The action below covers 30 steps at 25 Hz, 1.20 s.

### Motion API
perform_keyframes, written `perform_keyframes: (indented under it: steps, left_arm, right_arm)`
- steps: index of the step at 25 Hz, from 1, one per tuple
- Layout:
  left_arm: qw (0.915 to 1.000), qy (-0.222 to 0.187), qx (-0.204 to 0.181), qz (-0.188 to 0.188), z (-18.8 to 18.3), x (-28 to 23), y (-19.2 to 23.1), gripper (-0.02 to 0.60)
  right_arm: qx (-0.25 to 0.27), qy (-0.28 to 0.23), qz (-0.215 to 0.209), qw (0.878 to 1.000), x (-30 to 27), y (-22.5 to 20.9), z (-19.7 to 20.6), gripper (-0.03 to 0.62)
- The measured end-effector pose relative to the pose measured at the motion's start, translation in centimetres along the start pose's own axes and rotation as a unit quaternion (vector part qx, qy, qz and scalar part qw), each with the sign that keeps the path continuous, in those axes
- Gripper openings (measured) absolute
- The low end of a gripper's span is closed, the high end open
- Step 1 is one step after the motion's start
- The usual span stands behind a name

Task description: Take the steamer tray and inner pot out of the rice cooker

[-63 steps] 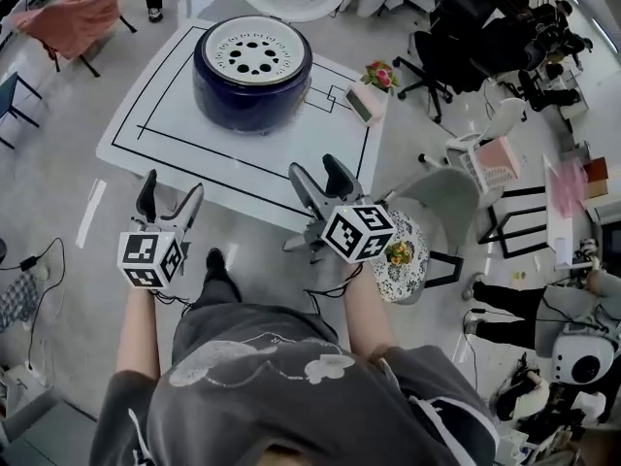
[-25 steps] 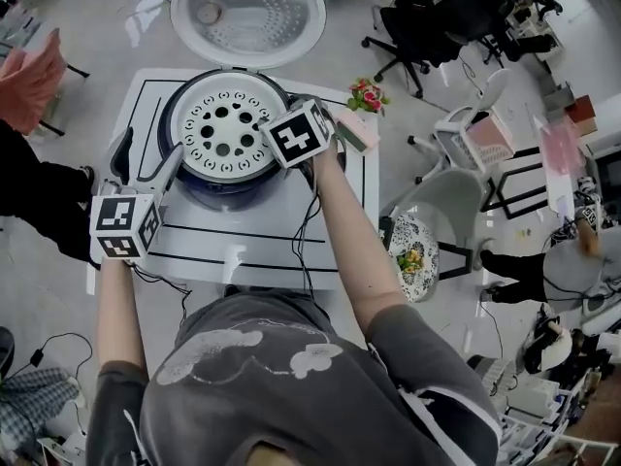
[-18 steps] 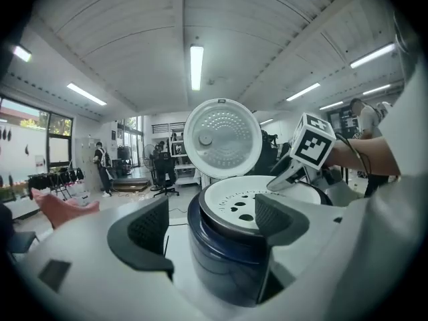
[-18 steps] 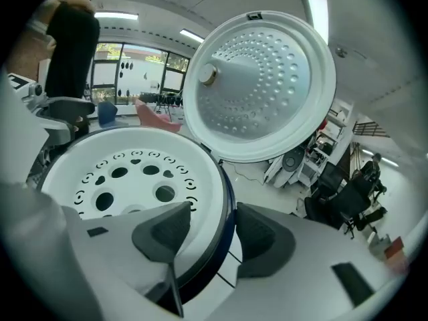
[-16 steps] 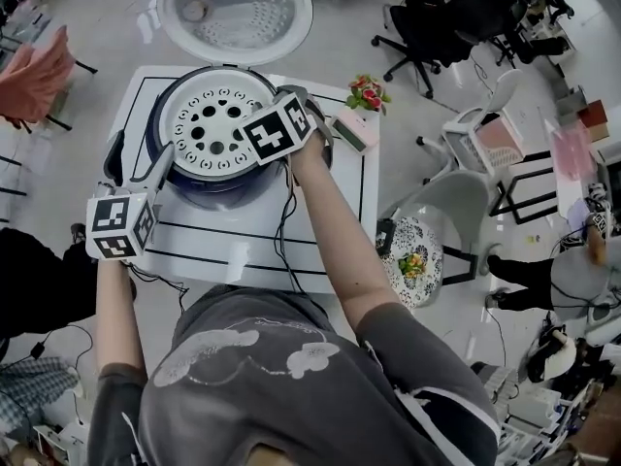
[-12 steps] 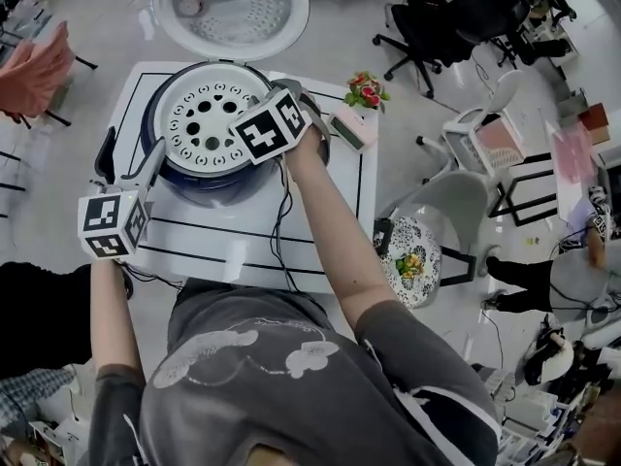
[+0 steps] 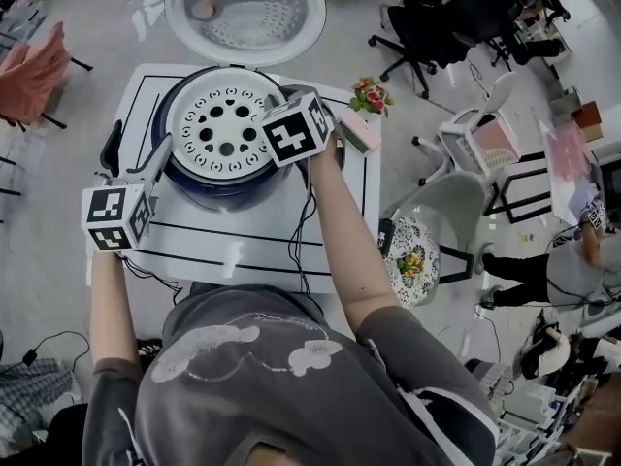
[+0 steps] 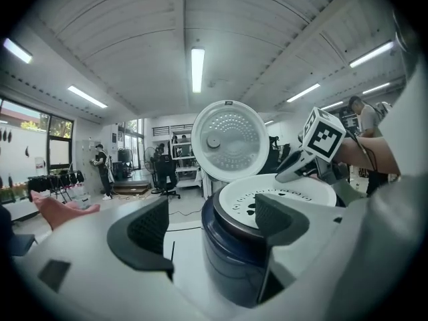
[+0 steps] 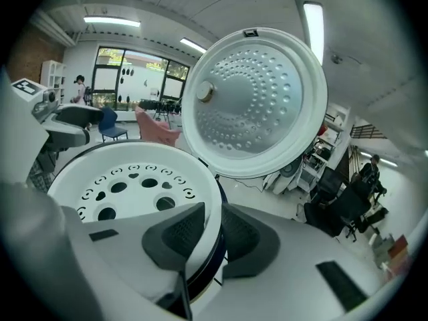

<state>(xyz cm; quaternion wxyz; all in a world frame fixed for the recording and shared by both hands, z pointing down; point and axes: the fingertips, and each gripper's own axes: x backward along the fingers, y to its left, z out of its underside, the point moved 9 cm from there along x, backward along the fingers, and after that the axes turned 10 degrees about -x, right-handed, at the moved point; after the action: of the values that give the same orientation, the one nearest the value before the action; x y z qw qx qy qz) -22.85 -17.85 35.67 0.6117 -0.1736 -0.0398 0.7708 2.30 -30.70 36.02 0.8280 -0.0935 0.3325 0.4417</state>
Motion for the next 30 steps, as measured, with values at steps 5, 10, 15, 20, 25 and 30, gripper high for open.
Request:
perform_keyframes:
  steps: [5,10,15,20,25,30]
  left_arm:
    - [0.9997,-0.010,0.003,0.021,0.3,-0.3,2.1,0.405]
    - [0.9991,-0.027,0.003,0.033,0.1,-1.2,3.4,0.405]
    - [0.9980,-0.039,0.002,0.049,0.0,-1.5,4.0,0.405]
    - [0.9968,-0.050,0.000,0.062,-0.1,-1.5,4.5,0.405]
    - [0.9954,-0.058,-0.005,0.077,-0.1,-1.6,4.3,0.405]
    - [0.9936,-0.064,-0.013,0.092,-0.9,-1.9,4.1,0.405]
  right_arm:
    - [-0.051,-0.065,-0.010,0.997,1.2,0.1,-1.3,0.081]
    - [-0.080,-0.101,0.002,0.992,2.7,-0.5,-2.2,0.072]
    - [-0.106,-0.141,0.003,0.984,4.5,-0.4,-2.7,0.067]
    - [-0.118,-0.179,0.008,0.977,6.3,0.4,-3.5,0.063]
    - [-0.125,-0.214,0.010,0.969,8.4,0.9,-4.0,0.060]
    - [-0.120,-0.246,0.031,0.961,11.3,0.5,-4.6,0.060]
